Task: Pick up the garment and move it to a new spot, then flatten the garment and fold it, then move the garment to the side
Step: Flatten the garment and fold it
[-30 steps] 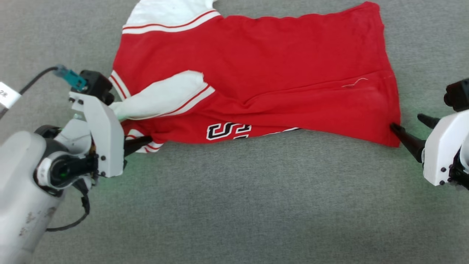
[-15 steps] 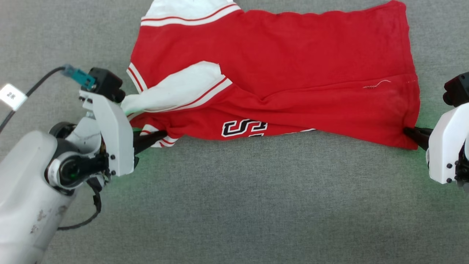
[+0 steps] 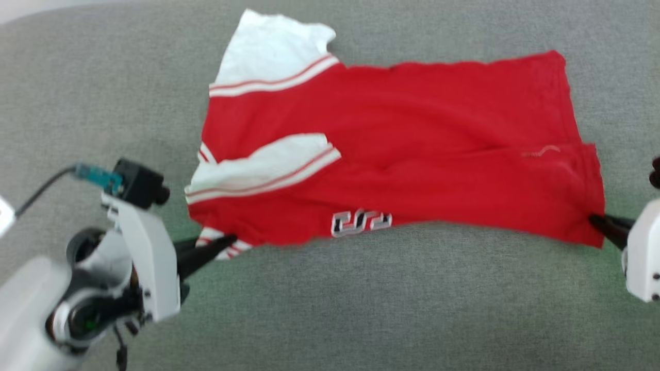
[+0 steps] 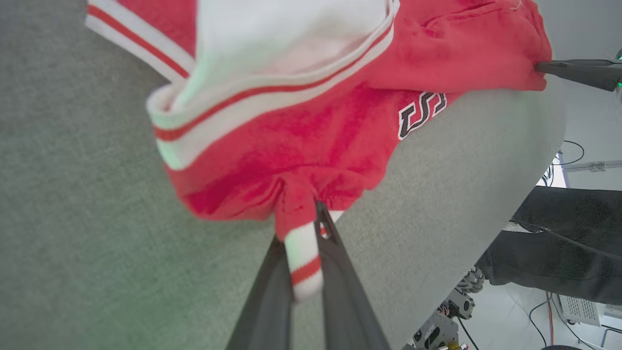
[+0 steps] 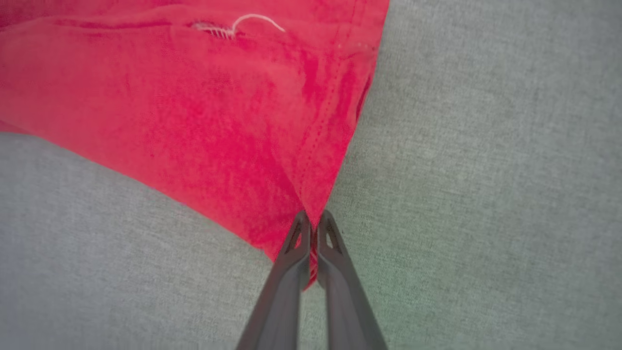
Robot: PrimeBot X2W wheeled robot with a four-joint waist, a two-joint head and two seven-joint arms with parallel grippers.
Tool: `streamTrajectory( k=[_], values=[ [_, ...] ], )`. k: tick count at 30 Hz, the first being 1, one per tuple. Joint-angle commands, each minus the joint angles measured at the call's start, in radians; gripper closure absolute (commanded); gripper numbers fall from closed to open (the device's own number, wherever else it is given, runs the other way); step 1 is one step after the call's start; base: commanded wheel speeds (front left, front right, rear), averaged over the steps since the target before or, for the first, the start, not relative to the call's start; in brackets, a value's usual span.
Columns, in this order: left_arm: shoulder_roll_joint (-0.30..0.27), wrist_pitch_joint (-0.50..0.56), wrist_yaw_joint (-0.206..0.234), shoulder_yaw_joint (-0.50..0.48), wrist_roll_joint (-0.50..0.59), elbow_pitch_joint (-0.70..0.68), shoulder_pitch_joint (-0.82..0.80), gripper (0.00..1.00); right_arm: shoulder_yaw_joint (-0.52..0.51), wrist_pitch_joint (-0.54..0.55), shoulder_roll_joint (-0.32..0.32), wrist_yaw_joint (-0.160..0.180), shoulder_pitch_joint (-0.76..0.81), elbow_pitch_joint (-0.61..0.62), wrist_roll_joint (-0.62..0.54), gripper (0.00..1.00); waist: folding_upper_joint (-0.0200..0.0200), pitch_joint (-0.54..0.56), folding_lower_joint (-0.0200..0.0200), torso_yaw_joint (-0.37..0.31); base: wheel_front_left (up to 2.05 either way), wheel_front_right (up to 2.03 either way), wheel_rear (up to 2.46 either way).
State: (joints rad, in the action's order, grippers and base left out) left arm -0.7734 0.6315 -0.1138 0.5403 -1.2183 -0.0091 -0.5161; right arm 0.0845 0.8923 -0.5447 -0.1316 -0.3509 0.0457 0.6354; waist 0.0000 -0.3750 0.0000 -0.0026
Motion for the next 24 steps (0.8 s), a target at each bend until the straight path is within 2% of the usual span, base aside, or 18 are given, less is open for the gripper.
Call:
streamTrajectory(
  k=[1,5,11,19,20,21,22,23,24],
  values=[
    [-0.022,-0.020,0.014,-0.010,-0.002,-0.048,0.050,1.00,-0.020,0.003,-0.008,0.002,0.040,0.026,0.004,1.00,0.0000,0.004,0.0000,0.007,0.00,0.00,0.00],
    [-0.060,-0.063,0.040,-0.021,0.007,-0.149,0.142,1.00,-0.067,0.013,-0.009,0.002,0.112,0.082,-0.002,1.00,0.0000,0.002,0.0000,0.012,0.00,0.00,0.00],
    [-0.088,-0.121,0.069,-0.039,0.021,-0.239,0.230,1.00,-0.114,0.031,0.004,0.002,0.197,0.154,-0.013,1.00,0.0000,-0.004,0.0000,0.019,0.00,0.00,0.00],
    [-0.097,-0.177,0.081,-0.061,0.026,-0.269,0.284,1.00,-0.156,0.057,0.034,0.002,0.261,0.237,-0.027,1.00,0.0000,-0.004,0.0000,0.020,0.00,0.00,0.00],
    [-0.094,-0.187,0.080,-0.064,0.028,-0.268,0.287,0.97,-0.162,0.046,0.038,0.002,0.261,0.246,-0.031,0.78,0.0000,-0.002,0.0000,0.019,0.00,0.00,0.00],
    [-0.091,-0.196,0.078,-0.069,0.027,-0.266,0.290,0.64,-0.172,0.036,0.046,0.002,0.260,0.249,-0.035,0.27,0.0000,-0.001,0.0000,0.019,0.00,0.00,0.00],
    [-0.089,-0.208,0.077,-0.076,0.023,-0.264,0.293,0.40,-0.175,0.026,0.052,0.002,0.257,0.257,-0.040,0.00,0.0000,0.001,0.0000,0.018,0.00,0.00,0.00],
    [-0.091,-0.222,0.074,-0.085,0.023,-0.265,0.296,0.07,-0.184,0.011,0.062,0.002,0.252,0.265,-0.043,0.00,0.0000,0.003,0.0000,0.017,0.00,0.00,0.00],
    [-0.092,-0.236,0.074,-0.096,0.018,-0.265,0.301,0.00,-0.195,-0.004,0.074,0.002,0.247,0.269,-0.047,0.00,0.0000,0.004,0.0000,0.016,0.00,0.00,0.00]
  ],
)
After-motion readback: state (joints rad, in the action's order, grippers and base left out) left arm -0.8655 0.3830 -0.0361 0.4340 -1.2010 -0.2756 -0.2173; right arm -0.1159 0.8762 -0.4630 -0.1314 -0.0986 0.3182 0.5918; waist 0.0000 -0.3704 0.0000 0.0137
